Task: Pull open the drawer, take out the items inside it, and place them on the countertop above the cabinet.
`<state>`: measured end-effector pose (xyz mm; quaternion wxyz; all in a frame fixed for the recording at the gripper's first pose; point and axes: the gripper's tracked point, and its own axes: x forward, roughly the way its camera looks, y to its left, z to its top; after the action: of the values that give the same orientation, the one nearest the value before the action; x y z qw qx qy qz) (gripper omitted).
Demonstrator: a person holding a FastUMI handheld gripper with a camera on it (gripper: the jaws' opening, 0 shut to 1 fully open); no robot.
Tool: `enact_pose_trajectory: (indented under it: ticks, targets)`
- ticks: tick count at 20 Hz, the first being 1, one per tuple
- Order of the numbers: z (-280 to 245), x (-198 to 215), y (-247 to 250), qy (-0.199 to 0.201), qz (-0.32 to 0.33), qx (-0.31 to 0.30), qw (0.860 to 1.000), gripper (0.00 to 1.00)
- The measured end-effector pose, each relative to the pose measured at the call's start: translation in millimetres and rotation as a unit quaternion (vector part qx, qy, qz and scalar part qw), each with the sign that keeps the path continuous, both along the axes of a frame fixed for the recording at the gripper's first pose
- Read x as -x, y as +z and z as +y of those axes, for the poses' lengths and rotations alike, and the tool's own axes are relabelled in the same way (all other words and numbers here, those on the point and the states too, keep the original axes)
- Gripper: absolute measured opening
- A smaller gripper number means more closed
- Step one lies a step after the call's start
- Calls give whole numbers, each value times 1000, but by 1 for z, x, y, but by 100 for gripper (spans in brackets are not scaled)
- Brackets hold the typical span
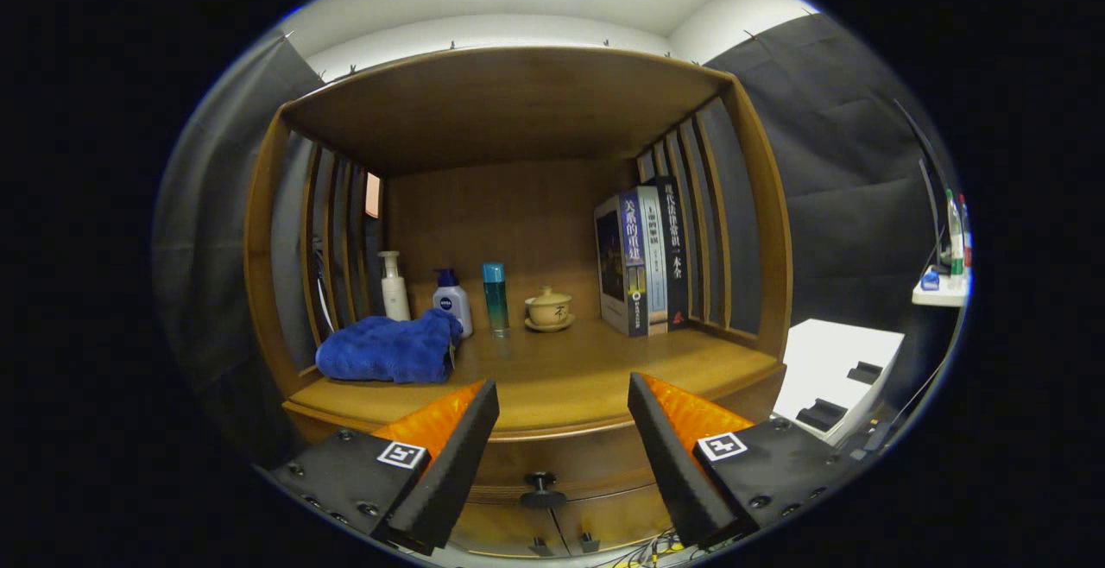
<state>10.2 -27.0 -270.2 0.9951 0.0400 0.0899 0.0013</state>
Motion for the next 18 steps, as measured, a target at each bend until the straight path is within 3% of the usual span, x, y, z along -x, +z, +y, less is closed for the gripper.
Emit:
enact_pose_trajectory:
  ticks: [9,18]
  targets:
    - [3,-7,-80,22,40,-19,999,98]
    - [16,-3,-125,45,68,-12,997,80]
